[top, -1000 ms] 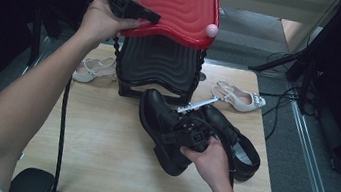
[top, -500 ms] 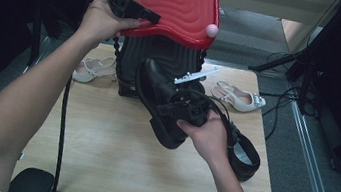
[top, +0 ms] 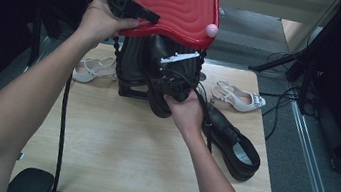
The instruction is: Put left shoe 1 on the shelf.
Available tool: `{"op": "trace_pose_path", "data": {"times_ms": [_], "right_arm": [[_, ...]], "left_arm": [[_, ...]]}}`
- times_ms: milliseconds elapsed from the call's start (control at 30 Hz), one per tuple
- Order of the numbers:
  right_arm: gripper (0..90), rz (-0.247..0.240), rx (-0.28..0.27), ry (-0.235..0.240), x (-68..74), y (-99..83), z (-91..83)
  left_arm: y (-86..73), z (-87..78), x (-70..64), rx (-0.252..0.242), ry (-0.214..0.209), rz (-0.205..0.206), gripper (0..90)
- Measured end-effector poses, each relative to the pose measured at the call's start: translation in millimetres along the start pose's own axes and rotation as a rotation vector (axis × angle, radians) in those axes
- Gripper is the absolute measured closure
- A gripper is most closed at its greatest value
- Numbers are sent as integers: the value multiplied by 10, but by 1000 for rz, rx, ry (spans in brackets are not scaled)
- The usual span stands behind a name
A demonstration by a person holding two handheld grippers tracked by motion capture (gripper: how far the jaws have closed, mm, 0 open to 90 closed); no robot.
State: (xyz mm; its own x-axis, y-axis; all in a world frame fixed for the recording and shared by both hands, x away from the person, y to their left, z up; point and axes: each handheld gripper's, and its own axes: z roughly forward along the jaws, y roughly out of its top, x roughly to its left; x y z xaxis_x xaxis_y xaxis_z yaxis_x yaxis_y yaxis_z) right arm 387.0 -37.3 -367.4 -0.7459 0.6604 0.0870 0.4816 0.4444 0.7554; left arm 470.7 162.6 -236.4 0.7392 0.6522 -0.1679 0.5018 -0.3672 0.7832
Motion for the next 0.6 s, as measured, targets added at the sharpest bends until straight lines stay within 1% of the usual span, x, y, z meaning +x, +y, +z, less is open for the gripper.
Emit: {"op": "trace_pose_path", "data": {"times_ms": [33, 67, 167, 200, 233, 300, 400, 467, 500, 533, 567, 600], "right_arm": [[869, -13, -9, -22, 16, 6, 34], [869, -21, -25, -35, 22, 14, 87], [869, -9, -35, -36, 15, 29, 152], [869, -10, -40, -45, 18, 44, 195], [869, -21, -47, -57, 19, 79, 254], [869, -30, -54, -62, 11, 116, 302], [870, -27, -67, -76, 22, 163, 399], [870, -30, -71, -80, 21, 171, 420], [868, -37, -78, -105, 48, 198, 472], [868, -48, -83, -114, 50, 208, 486], [867, -45, -92, -121, 54, 215, 509], [865, -36, -94, -118, 53, 213, 528]], "left_arm": [[-2, 0, 4, -2, -3, -2, 900], [-1, 0, 5, -2, -3, -2, 900], [1, 4, 8, -3, -3, -2, 900], [1, 5, 9, -4, -4, -2, 900], [1, 4, 25, -2, -16, -15, 900], [0, 4, 39, -2, -25, -23, 900], [-1, 4, 31, -3, -22, -20, 900], [-1, 4, 27, -4, -18, -19, 900], [-2, 1, 24, -2, -14, -11, 900], [-2, 0, 23, -2, -14, -11, 900], [-4, 0, 22, -3, -12, -10, 900], [-5, -1, 24, -3, -13, -10, 900]]}}
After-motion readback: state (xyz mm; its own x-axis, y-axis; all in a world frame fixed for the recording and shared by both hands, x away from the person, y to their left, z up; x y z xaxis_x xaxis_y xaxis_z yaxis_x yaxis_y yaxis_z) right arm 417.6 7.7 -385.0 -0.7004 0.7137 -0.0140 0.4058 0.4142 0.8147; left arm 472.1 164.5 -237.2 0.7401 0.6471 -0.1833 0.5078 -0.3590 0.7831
